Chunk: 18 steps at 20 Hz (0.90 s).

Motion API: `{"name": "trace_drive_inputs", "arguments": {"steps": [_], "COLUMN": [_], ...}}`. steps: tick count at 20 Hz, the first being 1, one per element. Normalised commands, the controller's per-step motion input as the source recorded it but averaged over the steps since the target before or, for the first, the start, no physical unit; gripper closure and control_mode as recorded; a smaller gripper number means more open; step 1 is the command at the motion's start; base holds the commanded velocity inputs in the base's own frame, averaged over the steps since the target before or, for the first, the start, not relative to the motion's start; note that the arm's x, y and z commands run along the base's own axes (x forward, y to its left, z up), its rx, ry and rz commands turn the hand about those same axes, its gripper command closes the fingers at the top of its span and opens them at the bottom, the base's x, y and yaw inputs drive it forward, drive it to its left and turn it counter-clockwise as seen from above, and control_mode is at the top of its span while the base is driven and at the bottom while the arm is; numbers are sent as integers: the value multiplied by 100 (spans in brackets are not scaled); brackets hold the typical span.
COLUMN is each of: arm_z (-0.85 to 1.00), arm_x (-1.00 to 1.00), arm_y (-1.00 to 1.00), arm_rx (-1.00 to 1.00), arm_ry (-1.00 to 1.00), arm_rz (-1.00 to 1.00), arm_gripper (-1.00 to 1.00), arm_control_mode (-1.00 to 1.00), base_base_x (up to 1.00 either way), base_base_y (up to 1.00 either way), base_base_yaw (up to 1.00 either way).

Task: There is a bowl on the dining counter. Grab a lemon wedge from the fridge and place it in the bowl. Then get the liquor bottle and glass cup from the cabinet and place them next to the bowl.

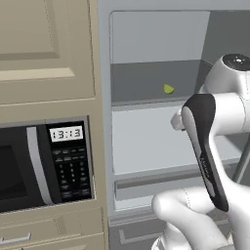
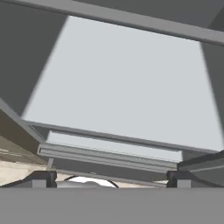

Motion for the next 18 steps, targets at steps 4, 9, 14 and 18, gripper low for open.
{"name": "trace_drive_inputs", "arguments": {"steps": [4,9,14,18], "arm_z": [43,51,45,31], "arm_x": [-29,-44,13,48], "arm_y": [0,0,0,0], "arm_rx": [6,8,8,6], "arm_ry": [-17,-28,-16,-2], "arm_rz": [10,7,0,0], "arm_gripper": [-100,-100,-100,-100], "arm_control_mode": [-100,-100,-100,-100], "base_base_x": [0,0,0,0], "base_base_y": [0,0,0,0], "base_base_yaw": [0,0,0,0]}}
